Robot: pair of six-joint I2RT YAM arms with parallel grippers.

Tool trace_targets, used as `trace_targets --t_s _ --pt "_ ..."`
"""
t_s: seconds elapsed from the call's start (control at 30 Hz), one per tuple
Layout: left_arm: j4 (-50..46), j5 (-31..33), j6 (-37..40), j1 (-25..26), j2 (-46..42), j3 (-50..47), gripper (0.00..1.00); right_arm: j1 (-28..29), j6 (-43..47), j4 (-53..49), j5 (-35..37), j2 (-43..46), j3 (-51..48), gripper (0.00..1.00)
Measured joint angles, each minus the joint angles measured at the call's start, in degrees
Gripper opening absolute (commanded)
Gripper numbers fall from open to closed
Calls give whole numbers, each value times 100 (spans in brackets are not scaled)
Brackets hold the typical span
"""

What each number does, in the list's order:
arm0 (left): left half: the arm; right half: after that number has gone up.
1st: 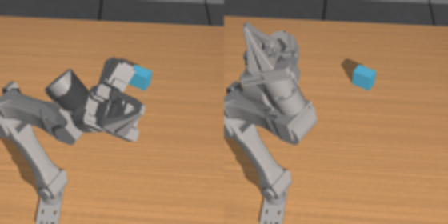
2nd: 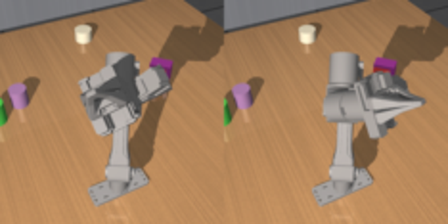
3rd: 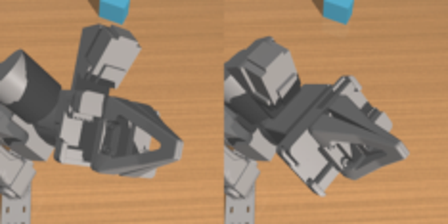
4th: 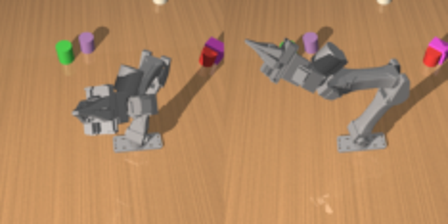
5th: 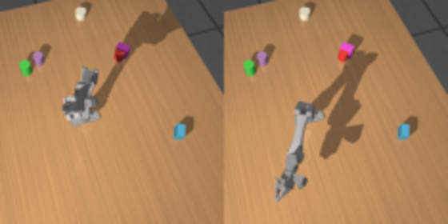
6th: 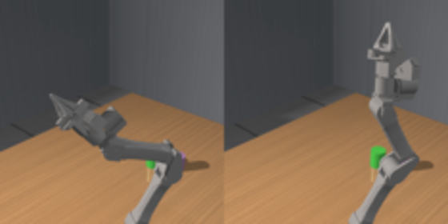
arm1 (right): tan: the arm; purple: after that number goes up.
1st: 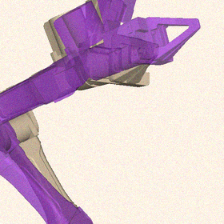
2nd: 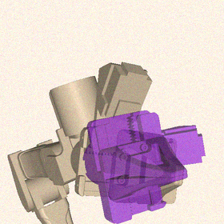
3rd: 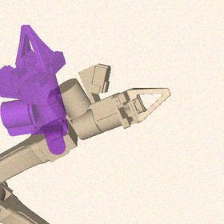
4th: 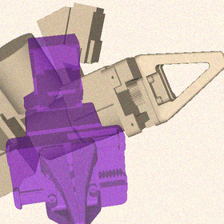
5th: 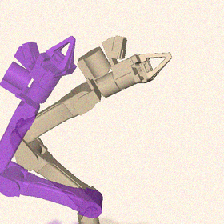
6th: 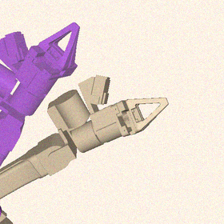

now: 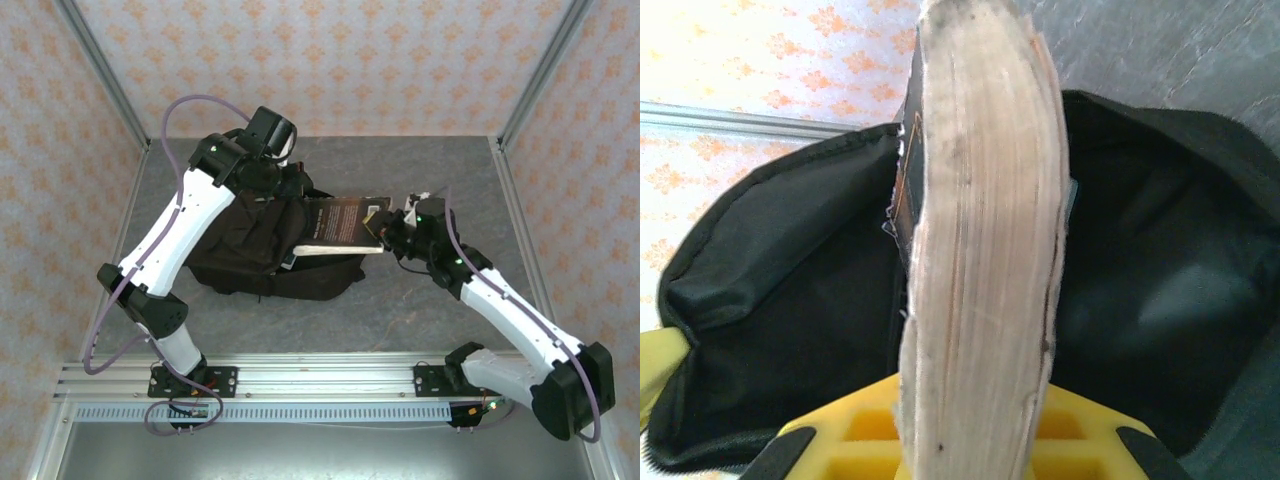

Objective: Pack the student bag

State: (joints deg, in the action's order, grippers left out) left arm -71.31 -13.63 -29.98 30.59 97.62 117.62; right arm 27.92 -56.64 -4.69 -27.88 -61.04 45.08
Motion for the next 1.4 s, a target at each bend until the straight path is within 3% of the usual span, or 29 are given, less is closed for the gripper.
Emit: trace_targets --t_s 0.17,0.4,0.5,0.6,0.67,0.77,0.93,1.1,1.27,1.4 --pt "46 -186 0 0 -48 -42 0 280 -103 424 103 -785 33 0" --pt "256 -424 -114 0 -299 -363 0 984 -249 1093 516 -2470 848 1" --pt "326 -468 -160 0 -313 -431 0 1416 -341 1558 745 -3246 1443 32" --pt "389 -492 -164 -2 -313 -485 0 1738 -433 1906 839 -4022 2044 50" --pt "393 -481 -164 -70 -319 -573 0 1805 -483 2107 820 -4378 2304 68" --pt "496 -487 -164 -175 -323 -743 0 1801 -352 2142 905 -4448 2229 88" --pt "758 -529 -162 -199 -417 -1156 0 1786 256 1843 1231 -3705 1565 88" --pt "1025 -566 -162 -199 -549 -1513 0 1652 955 1309 1825 -2284 1008 83" --pt "1307 -682 -173 -199 -483 -1762 0 1552 1539 737 2778 -951 535 77" --pt "1488 -802 -214 -116 -87 -1718 0 1552 2002 273 3390 -140 260 65"
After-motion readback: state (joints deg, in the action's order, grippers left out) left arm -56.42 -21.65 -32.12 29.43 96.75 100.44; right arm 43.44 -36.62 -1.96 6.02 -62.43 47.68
